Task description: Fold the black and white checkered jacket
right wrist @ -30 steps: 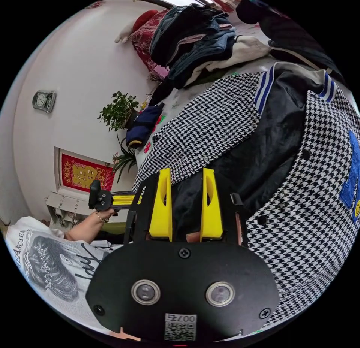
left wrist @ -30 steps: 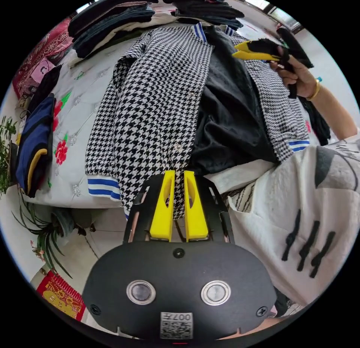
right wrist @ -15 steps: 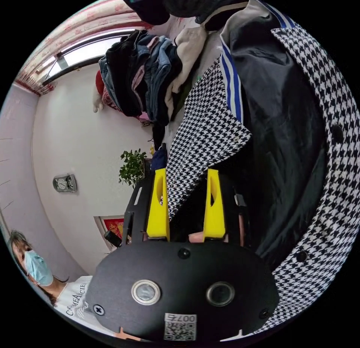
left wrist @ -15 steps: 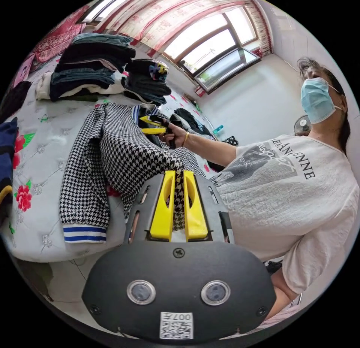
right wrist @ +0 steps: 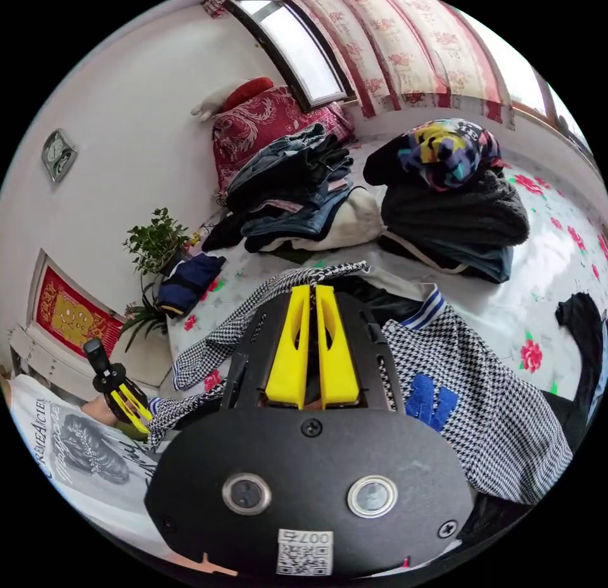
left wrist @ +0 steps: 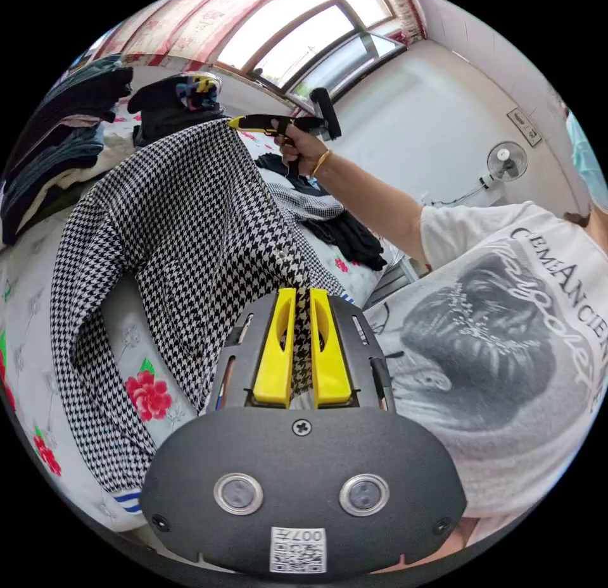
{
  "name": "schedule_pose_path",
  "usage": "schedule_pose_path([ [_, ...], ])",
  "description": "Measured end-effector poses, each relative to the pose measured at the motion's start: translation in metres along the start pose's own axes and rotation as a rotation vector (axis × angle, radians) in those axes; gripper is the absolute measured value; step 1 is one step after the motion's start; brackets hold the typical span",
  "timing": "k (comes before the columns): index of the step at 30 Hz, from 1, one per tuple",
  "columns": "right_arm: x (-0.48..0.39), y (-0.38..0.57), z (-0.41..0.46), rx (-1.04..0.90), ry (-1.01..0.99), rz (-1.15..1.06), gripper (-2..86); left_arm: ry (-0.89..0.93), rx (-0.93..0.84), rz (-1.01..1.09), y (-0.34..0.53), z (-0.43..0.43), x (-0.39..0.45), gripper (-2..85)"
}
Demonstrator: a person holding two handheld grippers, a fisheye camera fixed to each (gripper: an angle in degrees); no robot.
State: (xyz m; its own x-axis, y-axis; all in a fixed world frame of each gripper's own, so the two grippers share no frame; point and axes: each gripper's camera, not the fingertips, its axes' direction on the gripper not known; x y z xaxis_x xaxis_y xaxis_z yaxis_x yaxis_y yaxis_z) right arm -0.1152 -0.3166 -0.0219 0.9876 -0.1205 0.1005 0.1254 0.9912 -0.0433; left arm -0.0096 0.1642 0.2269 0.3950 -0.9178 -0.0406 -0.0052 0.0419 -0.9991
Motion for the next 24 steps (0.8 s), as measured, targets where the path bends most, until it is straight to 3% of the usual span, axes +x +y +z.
schedule_pose_path([
  [4, 0.058, 0.050, 0.051, -0.149, 0.246, 0.264, 0.7, 0.017, -0.306, -0.014, -0.028, 0.131, 0.001, 7.8],
  [6, 0.064, 0.097, 0.053, -0.136, 0.208, 0.311, 2.2, 0.004, -0.304, -0.040, -0.019, 0.140, 0.009, 9.5],
  [10, 0.038, 0.175, 0.031, -0.094, 0.055, 0.251, 4.7, -0.137, -0.140, -0.146, 0.026, 0.080, 0.011, 9.0],
  [13, 0.002, 0.244, 0.009, -0.092, -0.068, 0.166, 6.2, -0.211, -0.015, -0.358, 0.072, 0.030, -0.014, 9.0],
  [16, -0.042, 0.295, 0.003, -0.129, -0.151, 0.062, 7.3, -0.287, -0.012, -0.503, 0.108, 0.009, -0.028, 9.8],
  [20, -0.126, 0.316, 0.024, -0.187, -0.177, -0.246, 9.0, -0.400, 0.012, -0.507, 0.121, 0.003, -0.008, 11.0],
  [24, -0.197, 0.316, 0.077, -0.348, -0.200, -0.539, 10.0, -0.394, -0.052, -0.443, 0.117, 0.031, 0.007, 13.9],
])
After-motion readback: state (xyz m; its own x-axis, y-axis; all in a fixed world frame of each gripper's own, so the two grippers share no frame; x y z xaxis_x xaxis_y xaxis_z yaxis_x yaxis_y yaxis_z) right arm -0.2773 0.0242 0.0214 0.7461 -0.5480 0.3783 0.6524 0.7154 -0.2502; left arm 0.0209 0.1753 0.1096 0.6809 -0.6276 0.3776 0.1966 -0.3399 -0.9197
